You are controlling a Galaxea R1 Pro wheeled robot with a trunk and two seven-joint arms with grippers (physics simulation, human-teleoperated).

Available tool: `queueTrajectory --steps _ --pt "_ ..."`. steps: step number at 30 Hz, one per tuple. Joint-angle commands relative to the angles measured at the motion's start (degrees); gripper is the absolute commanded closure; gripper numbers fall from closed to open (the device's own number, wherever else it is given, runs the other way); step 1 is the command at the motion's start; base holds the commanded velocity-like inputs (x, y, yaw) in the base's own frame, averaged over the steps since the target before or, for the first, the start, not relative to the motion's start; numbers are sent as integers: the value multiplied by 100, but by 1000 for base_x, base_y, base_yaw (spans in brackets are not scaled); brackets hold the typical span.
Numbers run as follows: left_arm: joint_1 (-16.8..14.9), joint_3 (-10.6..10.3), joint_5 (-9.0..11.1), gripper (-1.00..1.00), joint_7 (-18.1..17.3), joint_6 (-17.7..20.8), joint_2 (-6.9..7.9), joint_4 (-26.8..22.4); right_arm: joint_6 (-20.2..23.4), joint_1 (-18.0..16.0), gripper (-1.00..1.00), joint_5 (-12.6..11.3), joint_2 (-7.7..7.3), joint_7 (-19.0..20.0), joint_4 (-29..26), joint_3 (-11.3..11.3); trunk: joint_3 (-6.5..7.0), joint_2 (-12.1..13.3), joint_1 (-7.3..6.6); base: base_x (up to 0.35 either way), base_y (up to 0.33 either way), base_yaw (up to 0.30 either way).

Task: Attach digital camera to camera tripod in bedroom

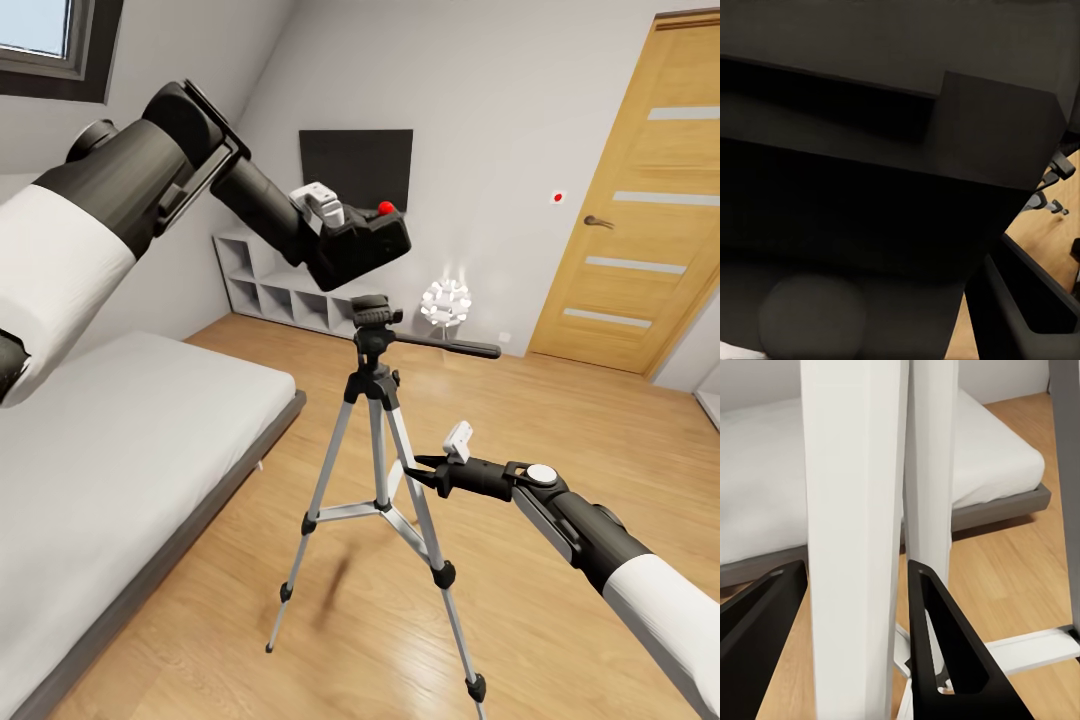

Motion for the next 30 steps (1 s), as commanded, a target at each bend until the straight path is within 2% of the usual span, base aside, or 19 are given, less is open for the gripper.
queueTrajectory --steps 1,9,11,12,13,16,17,20,22,30 --pt "-9 -15 -29 100 -58 49 4 -6 34 -10 100 24 -8 -3 338 31 -12 -10 5 0 0 0" --pt "-9 -26 -63 100 -91 54 3 9 34 -10 100 24 -8 -13 343 31 -12 -10 5 0 0 0" --pt "-44 -28 -74 100 -279 56 -28 77 34 -10 100 19 -8 -13 343 31 -12 -10 5 0 0 0" --pt "-655 -29 -156 100 -704 65 -115 539 34 -10 100 20 -8 -14 343 32 -12 -10 5 0 0 0" --pt "-859 -29 -214 100 -778 55 -156 761 34 -10 100 19 -8 -15 343 32 -12 -10 5 0 0 0" --pt "-1166 -48 -302 100 -882 36 -289 1127 34 -10 100 16 -7 -16 343 31 -12 -10 5 0 0 0" --pt "-1230 -175 -321 100 -904 26 -339 1199 34 -10 100 15 -5 -13 343 31 -12 -10 5 0 0 0" --pt "-1260 -416 -327 100 -916 -47 -381 1222 34 -10 100 15 -6 -13 347 31 -12 -10 5 0 0 0" --pt "-1267 -493 -322 100 -928 -147 -399 1226 34 -10 100 15 -7 -13 349 31 -12 -10 5 0 0 0" --pt "-1274 -599 -317 100 -991 -292 -417 1231 34 -10 100 7 -6 -16 351 31 -12 -10 5 0 0 0"
